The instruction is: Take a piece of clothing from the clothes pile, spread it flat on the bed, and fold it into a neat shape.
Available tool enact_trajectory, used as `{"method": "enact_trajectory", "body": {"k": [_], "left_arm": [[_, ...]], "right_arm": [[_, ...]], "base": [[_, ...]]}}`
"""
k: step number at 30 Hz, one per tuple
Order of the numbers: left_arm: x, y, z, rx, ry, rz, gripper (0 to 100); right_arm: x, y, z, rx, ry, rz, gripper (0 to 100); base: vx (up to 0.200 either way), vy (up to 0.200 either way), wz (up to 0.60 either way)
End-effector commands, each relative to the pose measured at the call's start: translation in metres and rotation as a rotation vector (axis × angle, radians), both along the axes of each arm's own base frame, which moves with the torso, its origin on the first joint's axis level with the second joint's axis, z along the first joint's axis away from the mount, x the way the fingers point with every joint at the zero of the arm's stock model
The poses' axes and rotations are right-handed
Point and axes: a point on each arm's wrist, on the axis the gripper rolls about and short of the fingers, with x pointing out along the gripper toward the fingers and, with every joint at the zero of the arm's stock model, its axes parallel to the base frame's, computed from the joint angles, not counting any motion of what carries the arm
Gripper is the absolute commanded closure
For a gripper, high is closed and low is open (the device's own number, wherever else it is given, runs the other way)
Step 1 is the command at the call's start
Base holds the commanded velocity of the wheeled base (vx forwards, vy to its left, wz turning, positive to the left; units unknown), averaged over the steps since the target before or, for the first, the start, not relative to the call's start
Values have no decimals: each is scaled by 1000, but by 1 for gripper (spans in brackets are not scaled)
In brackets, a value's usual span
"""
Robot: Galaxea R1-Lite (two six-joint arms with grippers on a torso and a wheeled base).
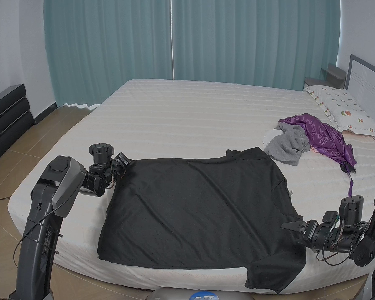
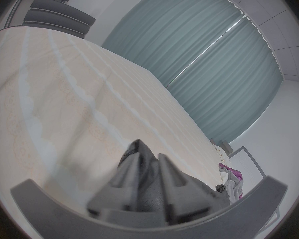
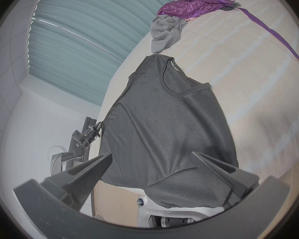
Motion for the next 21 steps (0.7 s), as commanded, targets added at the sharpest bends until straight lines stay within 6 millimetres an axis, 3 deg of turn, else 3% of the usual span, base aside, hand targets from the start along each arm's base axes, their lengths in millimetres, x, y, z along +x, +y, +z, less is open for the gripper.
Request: {"method": "enact_trajectory", "body": {"k": [1, 21], "left_arm": [[1, 0, 1, 2, -10, 2, 100], [17, 6, 7, 14, -116, 81, 100]], "right_arm": [[-4, 0, -2, -2, 20, 2, 0], [-4, 0, -2, -3, 21, 1, 0]], "base": [[0, 0, 0], [0, 0, 0]]}}
